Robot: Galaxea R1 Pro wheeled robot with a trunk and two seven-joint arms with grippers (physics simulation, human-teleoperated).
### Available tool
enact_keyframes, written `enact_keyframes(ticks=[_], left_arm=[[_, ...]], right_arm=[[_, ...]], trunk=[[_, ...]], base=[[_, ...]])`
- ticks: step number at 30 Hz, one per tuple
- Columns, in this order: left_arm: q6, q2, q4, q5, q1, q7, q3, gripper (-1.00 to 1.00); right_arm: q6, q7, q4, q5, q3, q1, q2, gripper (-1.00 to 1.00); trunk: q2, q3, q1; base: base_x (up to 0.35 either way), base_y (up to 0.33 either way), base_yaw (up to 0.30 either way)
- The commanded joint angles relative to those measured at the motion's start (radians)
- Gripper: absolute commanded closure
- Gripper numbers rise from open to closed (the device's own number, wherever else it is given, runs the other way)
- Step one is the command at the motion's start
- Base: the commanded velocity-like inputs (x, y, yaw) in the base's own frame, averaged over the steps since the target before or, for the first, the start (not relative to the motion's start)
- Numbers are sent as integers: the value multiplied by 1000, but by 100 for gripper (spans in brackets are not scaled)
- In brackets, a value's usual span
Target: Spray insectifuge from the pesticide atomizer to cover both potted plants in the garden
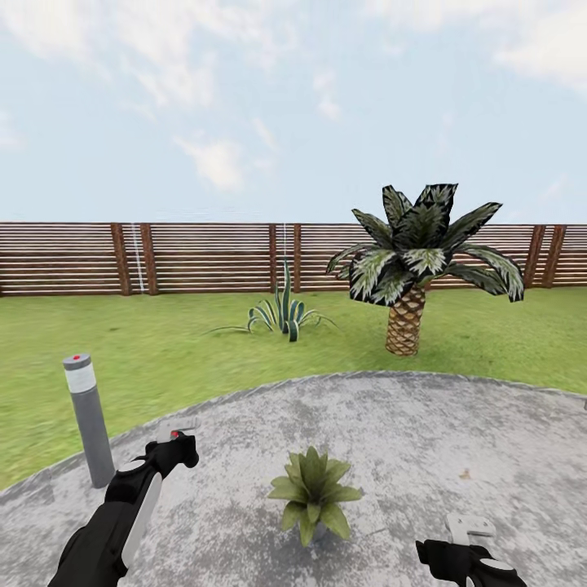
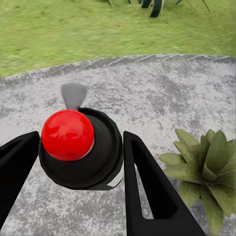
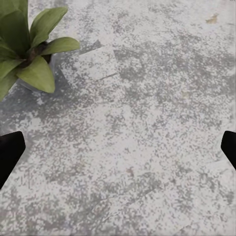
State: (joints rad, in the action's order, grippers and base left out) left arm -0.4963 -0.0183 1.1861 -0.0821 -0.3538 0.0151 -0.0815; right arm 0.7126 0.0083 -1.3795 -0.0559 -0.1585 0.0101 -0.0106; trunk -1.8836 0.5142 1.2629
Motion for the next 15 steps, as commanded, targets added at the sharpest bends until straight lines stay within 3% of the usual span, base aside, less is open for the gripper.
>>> enact_keyframes(ticks=[1,15], left_arm=[[-5,0,1,-8,-1,2,-1,100],[-5,0,1,-8,-1,2,-1,100]], right_arm=[[5,1,-1,-5,0,1,0,-100],[5,1,-1,-5,0,1,-2,-100]], trunk=[[7,-2,-4],[105,-37,-58]], base=[[0,0,0],[0,0,0]])
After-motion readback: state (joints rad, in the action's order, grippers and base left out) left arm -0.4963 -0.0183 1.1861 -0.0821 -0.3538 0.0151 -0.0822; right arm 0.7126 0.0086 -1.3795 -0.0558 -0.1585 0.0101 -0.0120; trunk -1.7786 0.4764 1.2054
